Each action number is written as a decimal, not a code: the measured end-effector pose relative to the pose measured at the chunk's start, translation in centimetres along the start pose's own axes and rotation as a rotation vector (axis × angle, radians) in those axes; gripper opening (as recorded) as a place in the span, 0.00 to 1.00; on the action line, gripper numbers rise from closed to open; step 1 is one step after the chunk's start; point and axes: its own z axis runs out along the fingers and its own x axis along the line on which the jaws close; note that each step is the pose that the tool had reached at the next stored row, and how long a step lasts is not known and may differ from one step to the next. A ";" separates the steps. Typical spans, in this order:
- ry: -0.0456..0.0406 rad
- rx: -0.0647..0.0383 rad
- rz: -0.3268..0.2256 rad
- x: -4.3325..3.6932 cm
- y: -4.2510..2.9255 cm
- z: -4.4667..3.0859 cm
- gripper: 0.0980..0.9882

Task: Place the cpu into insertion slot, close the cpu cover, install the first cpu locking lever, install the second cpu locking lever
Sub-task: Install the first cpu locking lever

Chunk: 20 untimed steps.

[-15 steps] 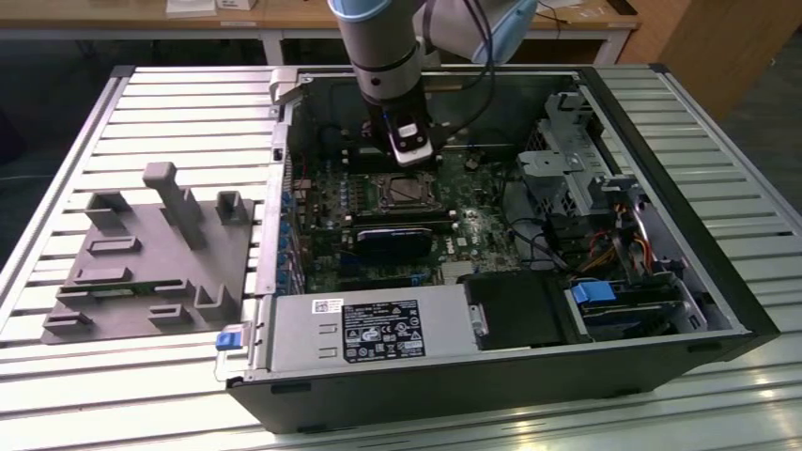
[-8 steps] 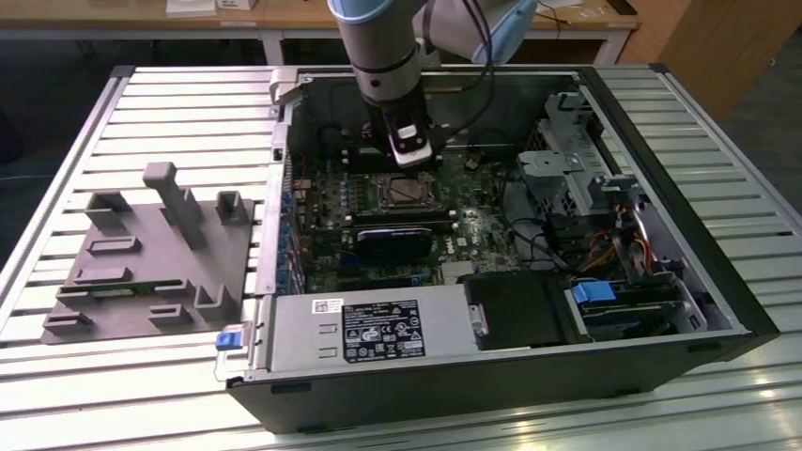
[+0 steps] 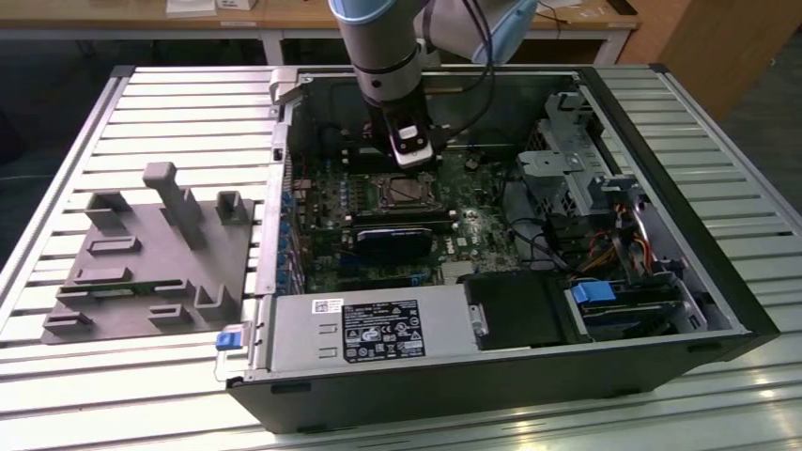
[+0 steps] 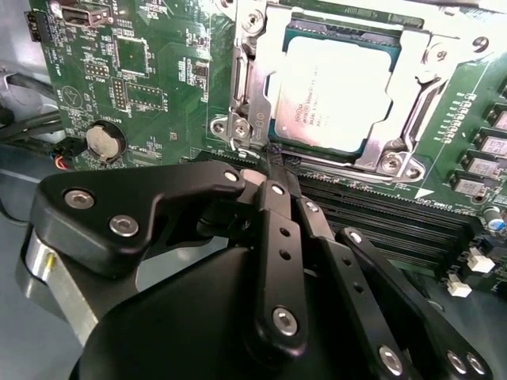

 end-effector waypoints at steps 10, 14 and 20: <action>0.0000 0.000 0.000 -0.05 0.06 -0.23 0.00; 0.0000 0.000 0.000 -0.10 0.11 -0.47 0.00; 0.0000 0.000 0.000 -0.21 0.25 -1.11 0.00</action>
